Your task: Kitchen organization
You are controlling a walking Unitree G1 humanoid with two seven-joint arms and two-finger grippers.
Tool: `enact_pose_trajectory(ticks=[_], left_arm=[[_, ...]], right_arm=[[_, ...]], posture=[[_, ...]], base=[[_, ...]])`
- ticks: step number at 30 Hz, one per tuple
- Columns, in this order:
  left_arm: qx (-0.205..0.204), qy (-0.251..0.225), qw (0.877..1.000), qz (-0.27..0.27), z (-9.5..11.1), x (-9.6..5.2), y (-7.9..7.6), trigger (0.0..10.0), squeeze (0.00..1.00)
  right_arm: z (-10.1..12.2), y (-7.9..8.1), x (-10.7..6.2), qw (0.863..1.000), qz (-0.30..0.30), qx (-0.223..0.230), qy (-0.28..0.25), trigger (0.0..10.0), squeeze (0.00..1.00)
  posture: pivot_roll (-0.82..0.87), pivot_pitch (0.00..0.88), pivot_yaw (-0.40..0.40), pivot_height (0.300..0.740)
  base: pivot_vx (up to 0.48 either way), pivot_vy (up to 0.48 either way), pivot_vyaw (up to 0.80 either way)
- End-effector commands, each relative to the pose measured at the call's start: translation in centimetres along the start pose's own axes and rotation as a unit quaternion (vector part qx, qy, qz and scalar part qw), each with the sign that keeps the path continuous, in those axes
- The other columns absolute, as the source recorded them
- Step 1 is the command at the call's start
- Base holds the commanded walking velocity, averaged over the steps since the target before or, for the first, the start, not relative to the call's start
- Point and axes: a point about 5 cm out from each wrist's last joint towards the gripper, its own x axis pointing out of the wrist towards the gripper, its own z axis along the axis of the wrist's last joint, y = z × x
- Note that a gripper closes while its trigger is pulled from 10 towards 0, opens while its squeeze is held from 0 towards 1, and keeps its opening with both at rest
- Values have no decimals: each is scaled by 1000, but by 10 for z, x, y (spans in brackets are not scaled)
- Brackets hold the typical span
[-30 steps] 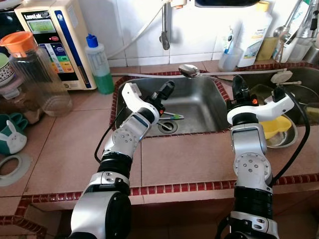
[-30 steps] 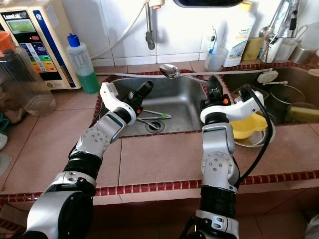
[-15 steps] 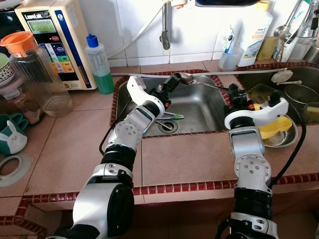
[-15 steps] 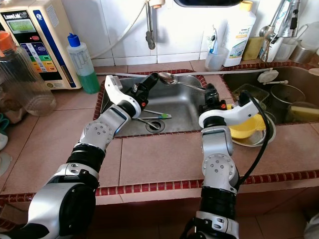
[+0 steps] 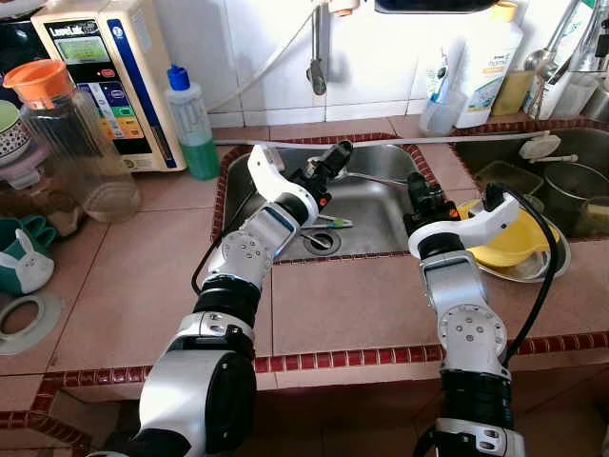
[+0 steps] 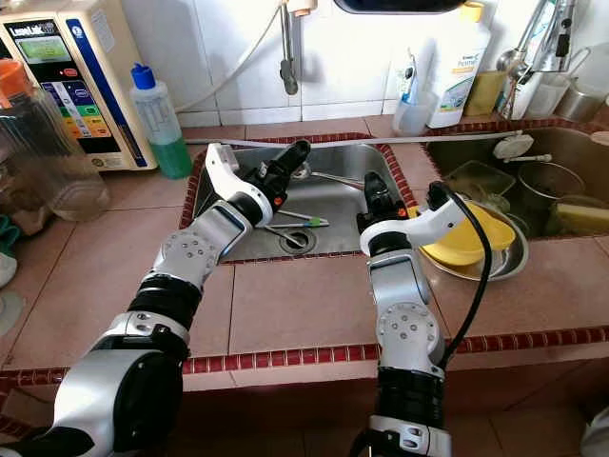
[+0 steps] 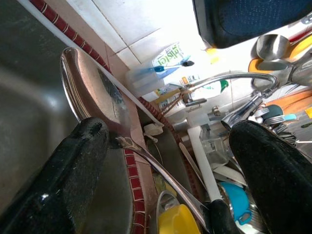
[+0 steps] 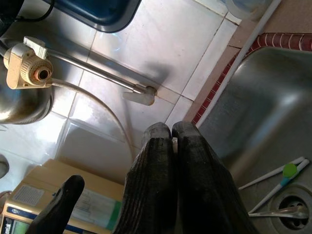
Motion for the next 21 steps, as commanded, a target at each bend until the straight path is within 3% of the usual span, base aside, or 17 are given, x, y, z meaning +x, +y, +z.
enact_pose_trajectory(ticks=[1, 19, 21], left_arm=[[-52, 55, 995, -59, -57, 18, -42, 10000, 0], [-52, 55, 995, -59, -57, 18, -42, 10000, 0], [-26, 38, 998, -38, -46, 9, -23, 10000, 0]], right_arm=[[-17, 9, -3, 999, 8, 38, 9, 10000, 0], [-17, 9, -3, 999, 8, 38, 9, 10000, 0], [-28, 15, -4, 997, 50, 46, 37, 10000, 0]], posture=[[46, 0, 64, 740], [46, 0, 64, 740], [60, 0, 46, 740]], base=[[0, 0, 0], [0, 0, 0], [0, 0, 0]])
